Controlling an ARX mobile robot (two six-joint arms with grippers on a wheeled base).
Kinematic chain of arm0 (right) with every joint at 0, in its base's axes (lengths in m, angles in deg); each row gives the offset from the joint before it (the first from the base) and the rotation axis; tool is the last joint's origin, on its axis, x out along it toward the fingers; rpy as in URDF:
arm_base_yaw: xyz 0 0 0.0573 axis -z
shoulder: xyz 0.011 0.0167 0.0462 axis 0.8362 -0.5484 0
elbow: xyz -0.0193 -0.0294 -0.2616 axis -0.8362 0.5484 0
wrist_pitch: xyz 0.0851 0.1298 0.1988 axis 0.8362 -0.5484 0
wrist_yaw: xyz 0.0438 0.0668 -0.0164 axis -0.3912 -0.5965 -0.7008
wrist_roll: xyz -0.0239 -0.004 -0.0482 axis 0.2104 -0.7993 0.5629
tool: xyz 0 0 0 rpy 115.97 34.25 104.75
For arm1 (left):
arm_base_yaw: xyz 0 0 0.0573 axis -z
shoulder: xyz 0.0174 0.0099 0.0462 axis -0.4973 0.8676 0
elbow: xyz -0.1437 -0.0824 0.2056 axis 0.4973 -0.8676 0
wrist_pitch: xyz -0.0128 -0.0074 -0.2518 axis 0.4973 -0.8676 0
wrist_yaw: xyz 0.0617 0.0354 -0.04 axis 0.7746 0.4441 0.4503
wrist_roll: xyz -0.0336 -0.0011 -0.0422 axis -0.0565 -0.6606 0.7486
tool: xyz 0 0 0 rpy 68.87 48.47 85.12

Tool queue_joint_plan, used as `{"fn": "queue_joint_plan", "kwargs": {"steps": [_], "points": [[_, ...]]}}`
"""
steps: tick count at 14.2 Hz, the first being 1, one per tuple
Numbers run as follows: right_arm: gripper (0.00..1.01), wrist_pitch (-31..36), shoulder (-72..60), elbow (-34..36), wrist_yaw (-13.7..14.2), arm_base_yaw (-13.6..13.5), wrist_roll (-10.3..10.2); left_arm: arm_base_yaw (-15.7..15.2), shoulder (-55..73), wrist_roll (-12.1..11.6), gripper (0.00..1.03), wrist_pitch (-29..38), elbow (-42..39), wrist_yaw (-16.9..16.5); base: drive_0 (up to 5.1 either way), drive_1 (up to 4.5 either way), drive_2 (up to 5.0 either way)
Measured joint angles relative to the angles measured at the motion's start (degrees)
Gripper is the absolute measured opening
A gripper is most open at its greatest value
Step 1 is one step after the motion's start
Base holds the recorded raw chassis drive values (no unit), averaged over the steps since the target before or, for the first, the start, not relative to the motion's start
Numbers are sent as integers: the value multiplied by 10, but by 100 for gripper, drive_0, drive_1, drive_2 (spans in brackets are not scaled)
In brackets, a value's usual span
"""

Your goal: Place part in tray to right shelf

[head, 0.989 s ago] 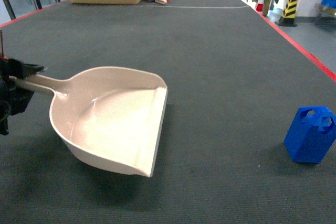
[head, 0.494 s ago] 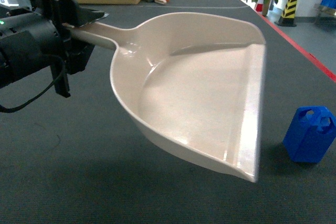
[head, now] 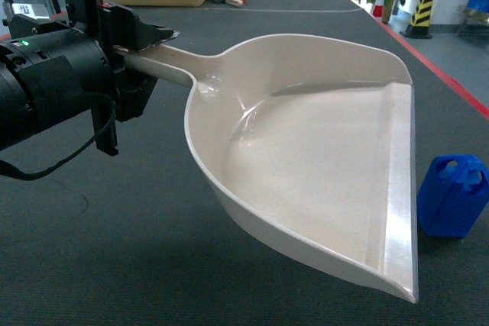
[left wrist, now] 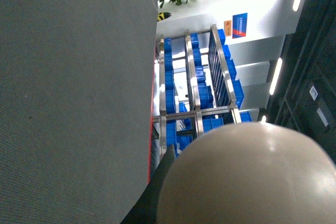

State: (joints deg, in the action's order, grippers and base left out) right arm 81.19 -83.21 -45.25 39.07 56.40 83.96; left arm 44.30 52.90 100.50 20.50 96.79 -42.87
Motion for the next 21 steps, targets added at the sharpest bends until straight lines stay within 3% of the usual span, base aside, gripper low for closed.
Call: {"fn": "queue_joint_plan", "kwargs": {"steps": [1,2,4,6,8,9,10,11,12,17,19,21], "points": [[98,-108,-88,-52,79,-20,23,-1,0,0,17,-1,0,2,0,0,0],[98,-127,-186,-87,85,5,31,0,-1,-2,16,0,0,4,0,0,0],[98,-36,-316,-107,52,29,39,0,-2,-3,16,-1,0,3,0,0,0],[98,63,-465,-149,-16,38,46,0,-2,-5,16,0,0,3,0,0,0],[98,136,-610,-200,-54,38,54,-1,-2,-7,16,0,0,3,0,0,0],[98,169,-673,-229,-56,37,55,-1,-2,-7,16,0,0,4,0,0,0],[98,190,-790,-300,-70,20,55,-1,-2,-8,16,0,0,3,0,0,0],[98,194,-870,-353,-68,-13,49,-1,-2,-8,16,0,0,3,0,0,0],[98,199,-896,-375,-62,-24,44,-1,-2,-8,16,0,0,3,0,0,0],[98,188,-949,-420,-46,-39,26,-1,-2,-8,16,0,0,4,0,0,0],[97,190,-986,-443,-40,-46,9,-1,-2,-8,16,0,0,4,0,0,0],[73,200,-1020,-451,-26,-53,5,-1,-2,-8,16,0,0,4,0,0,0]]}}
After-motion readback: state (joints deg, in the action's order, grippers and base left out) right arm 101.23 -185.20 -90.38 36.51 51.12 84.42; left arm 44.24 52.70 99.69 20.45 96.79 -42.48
